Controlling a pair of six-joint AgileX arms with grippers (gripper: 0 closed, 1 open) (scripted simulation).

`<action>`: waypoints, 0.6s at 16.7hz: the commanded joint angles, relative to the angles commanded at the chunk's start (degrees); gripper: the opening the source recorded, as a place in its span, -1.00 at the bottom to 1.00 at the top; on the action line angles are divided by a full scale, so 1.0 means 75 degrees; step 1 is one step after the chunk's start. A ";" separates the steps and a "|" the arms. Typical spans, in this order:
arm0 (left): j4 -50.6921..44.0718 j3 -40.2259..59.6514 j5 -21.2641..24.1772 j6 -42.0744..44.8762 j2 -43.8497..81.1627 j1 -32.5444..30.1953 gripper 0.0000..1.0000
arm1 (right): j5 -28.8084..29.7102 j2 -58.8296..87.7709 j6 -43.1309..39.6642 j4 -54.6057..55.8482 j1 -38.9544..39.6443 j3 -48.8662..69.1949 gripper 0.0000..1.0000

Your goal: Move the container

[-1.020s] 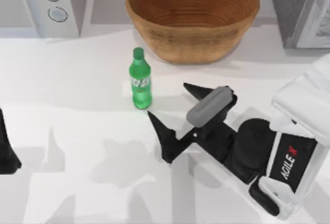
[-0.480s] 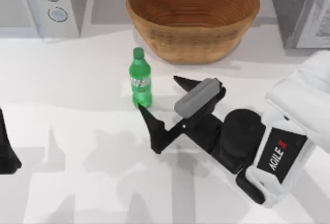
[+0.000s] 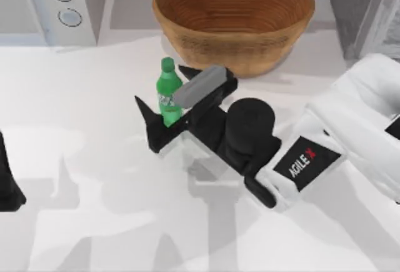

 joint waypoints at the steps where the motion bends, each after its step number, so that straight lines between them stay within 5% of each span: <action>1: 0.0000 0.0000 0.0000 0.0000 0.0000 0.0000 1.00 | 0.0002 0.0009 0.0000 -0.0037 0.0002 0.0040 1.00; 4: 0.0000 0.0000 0.0000 0.0000 0.0000 0.0000 1.00 | 0.0002 0.0009 0.0000 -0.0037 0.0002 0.0040 1.00; 10: 0.0000 0.0000 0.0000 0.0000 0.0000 0.0000 1.00 | 0.0002 0.0009 0.0000 -0.0037 0.0002 0.0040 0.10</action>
